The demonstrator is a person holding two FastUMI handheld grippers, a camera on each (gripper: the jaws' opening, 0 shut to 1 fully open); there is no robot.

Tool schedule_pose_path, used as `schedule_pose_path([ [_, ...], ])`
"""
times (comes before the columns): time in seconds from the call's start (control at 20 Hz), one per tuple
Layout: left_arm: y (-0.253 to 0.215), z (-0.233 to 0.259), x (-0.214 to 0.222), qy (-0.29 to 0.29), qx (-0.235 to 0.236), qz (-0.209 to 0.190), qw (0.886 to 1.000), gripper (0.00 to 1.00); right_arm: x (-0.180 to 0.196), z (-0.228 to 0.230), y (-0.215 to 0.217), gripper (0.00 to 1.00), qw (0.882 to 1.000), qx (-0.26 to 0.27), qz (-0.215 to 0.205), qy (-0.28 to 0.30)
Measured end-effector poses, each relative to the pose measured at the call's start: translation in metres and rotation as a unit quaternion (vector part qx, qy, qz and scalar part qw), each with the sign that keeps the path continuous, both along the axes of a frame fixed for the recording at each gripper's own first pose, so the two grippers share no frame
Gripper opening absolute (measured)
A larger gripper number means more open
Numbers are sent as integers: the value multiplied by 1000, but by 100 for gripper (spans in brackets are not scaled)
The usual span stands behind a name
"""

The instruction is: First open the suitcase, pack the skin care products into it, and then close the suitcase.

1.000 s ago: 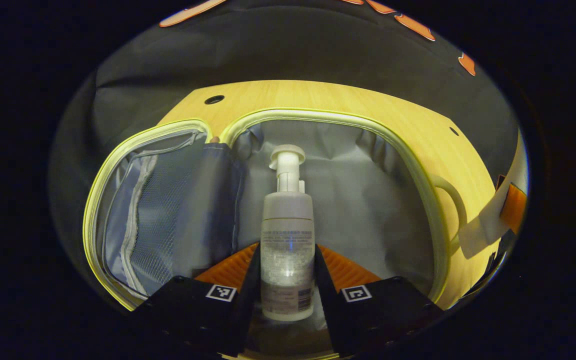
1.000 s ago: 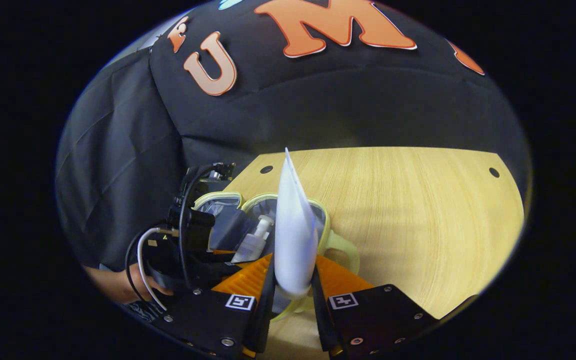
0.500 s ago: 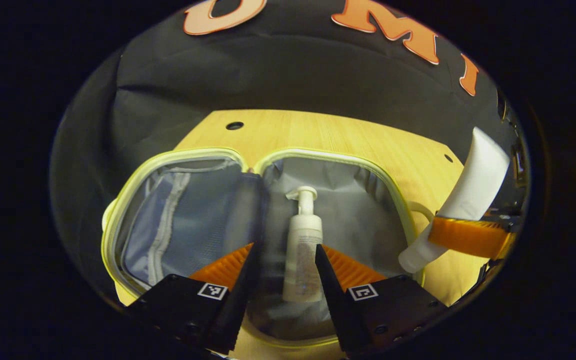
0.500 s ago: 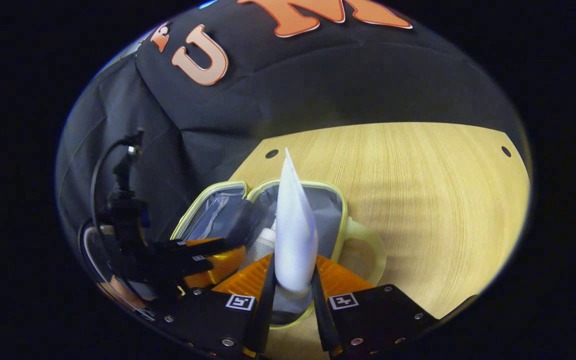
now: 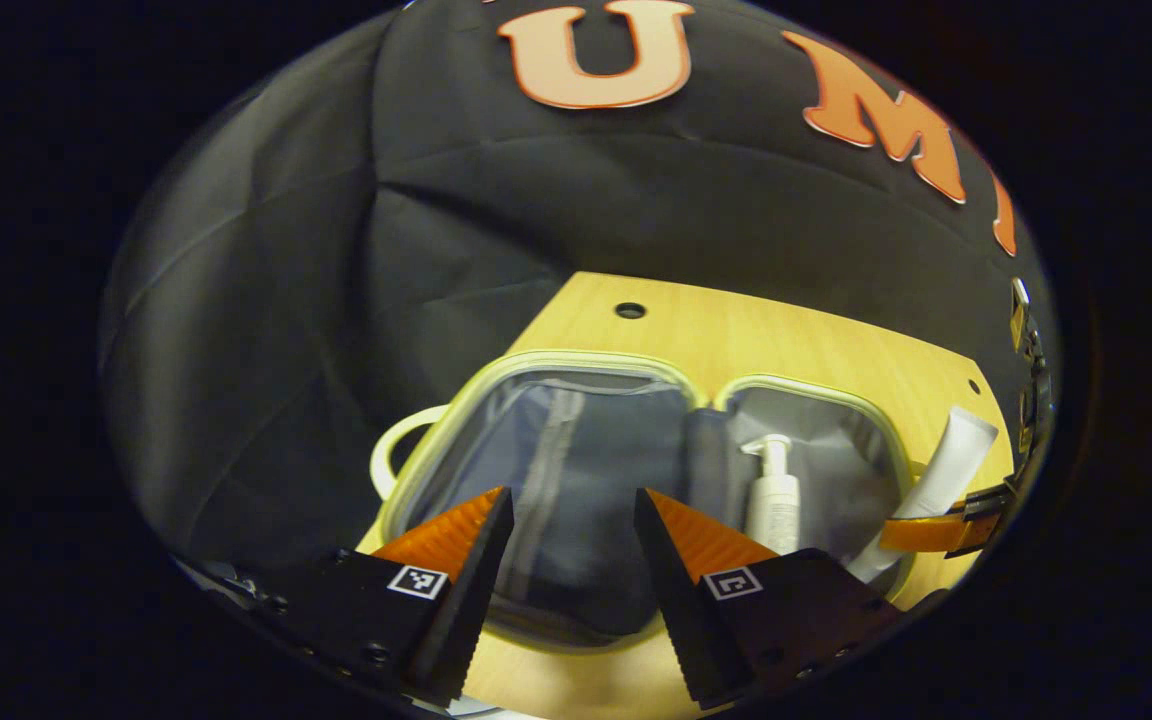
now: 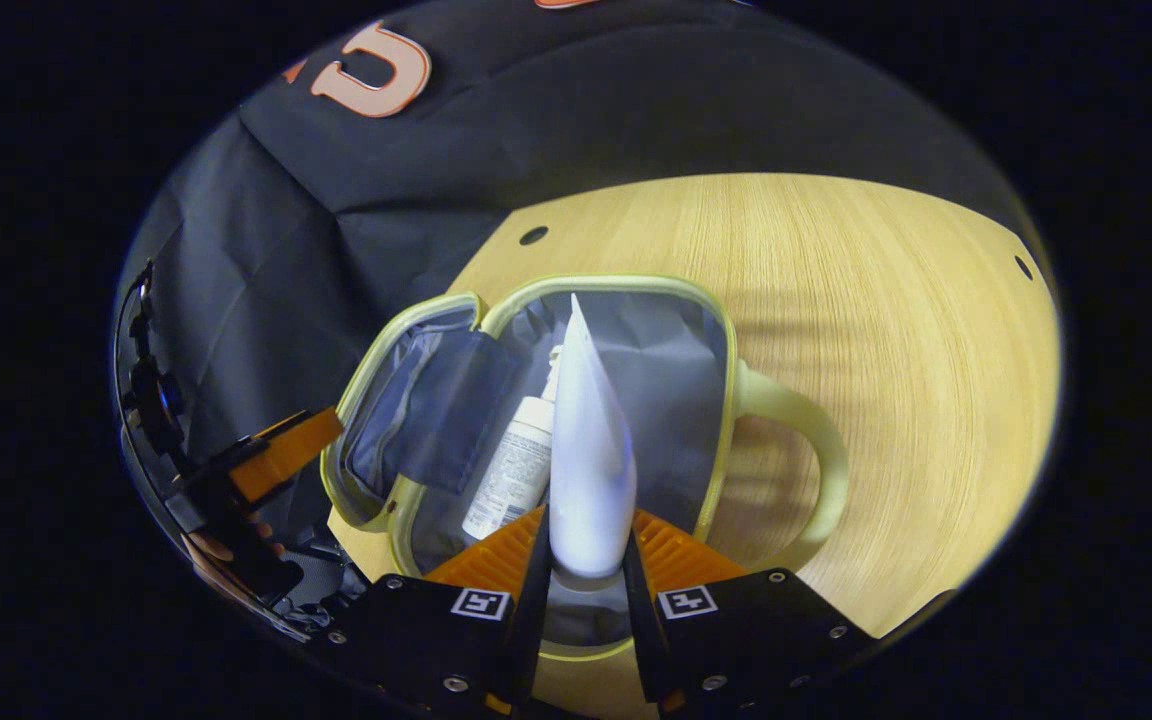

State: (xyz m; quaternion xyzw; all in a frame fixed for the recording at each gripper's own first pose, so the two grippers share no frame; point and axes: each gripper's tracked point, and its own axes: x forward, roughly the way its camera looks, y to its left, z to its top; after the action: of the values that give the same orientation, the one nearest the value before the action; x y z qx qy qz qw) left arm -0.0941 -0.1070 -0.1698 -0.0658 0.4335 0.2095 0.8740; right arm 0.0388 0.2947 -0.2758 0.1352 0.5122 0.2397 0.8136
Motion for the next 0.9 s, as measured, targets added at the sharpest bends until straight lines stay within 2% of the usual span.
schedule_pose_path([
  [0.15,44,4,-24,4,4,43,999,78,1,-8,8,40,1000,-7,-5,13],
  [0.45,103,-3,-43,6,22,96,995,78,5,-25,16,40,998,-28,-27,58],
  [0.65,137,-15,-58,11,8,137,991,78,11,-33,15,40,992,-40,-70,96],
  [0.7,144,-19,-59,11,7,139,990,78,13,-36,16,35,991,-44,-77,102],
  [0.75,149,-23,-58,10,5,140,990,78,13,-38,17,41,990,-48,-81,107],
  [0.9,169,-31,-53,-1,-8,157,987,78,16,-36,20,43,989,-48,-92,103],
])
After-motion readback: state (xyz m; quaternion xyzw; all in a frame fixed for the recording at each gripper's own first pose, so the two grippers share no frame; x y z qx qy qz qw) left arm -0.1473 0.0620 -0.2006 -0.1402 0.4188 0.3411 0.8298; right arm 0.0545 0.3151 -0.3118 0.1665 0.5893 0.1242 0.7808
